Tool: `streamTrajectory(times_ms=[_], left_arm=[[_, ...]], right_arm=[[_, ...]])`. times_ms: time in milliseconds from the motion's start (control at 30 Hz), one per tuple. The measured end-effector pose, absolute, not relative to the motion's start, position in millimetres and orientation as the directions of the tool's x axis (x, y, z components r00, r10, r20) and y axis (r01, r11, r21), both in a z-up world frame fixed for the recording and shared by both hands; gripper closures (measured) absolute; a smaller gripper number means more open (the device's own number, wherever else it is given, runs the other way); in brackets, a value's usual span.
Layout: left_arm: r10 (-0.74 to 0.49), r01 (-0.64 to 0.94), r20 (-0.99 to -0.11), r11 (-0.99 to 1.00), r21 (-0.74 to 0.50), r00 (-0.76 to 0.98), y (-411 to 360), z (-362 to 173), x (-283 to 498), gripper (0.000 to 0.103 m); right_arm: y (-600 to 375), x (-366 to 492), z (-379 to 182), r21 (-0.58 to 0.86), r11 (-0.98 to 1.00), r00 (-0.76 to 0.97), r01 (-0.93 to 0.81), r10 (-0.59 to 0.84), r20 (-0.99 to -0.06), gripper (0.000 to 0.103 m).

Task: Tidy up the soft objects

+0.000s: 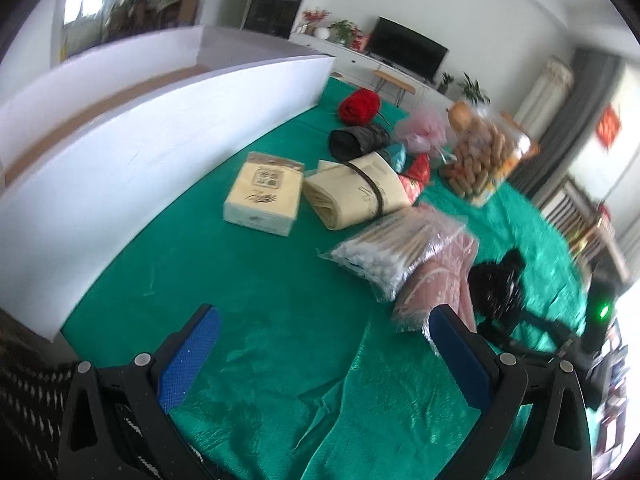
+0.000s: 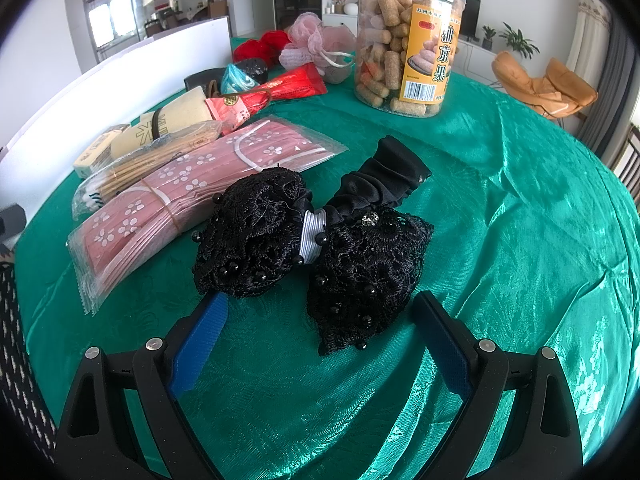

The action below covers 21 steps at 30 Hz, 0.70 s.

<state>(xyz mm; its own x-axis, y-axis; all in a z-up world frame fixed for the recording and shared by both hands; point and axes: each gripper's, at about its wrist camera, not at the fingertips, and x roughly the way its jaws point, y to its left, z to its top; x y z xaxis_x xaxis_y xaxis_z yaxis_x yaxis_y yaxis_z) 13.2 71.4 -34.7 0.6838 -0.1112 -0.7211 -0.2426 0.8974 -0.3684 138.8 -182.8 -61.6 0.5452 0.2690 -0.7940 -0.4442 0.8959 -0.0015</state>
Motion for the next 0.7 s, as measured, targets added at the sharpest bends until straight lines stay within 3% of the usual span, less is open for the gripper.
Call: streamTrajectory(times_ms=[233,467,700], left_arm=[[-0.205,-0.261,-0.719,0.837,-0.480,0.664,101,-40,13,0.000],[-0.254,-0.097,-0.794,0.926,-0.364,0.553,69,-33,58,0.000],[-0.193,0.038,-0.867,0.980,-0.198,0.460,25,-46,136,0.000]], right_arm=[[-183,139,-62,-0.001,0.896,0.545,-0.444,0.269,-0.794,0.008],[-183,139,-62,-0.001,0.896,0.545,-0.444,0.269,-0.794,0.008],[-183,139,-62,-0.001,0.896,0.545,-0.444,0.269,-0.794,0.008]])
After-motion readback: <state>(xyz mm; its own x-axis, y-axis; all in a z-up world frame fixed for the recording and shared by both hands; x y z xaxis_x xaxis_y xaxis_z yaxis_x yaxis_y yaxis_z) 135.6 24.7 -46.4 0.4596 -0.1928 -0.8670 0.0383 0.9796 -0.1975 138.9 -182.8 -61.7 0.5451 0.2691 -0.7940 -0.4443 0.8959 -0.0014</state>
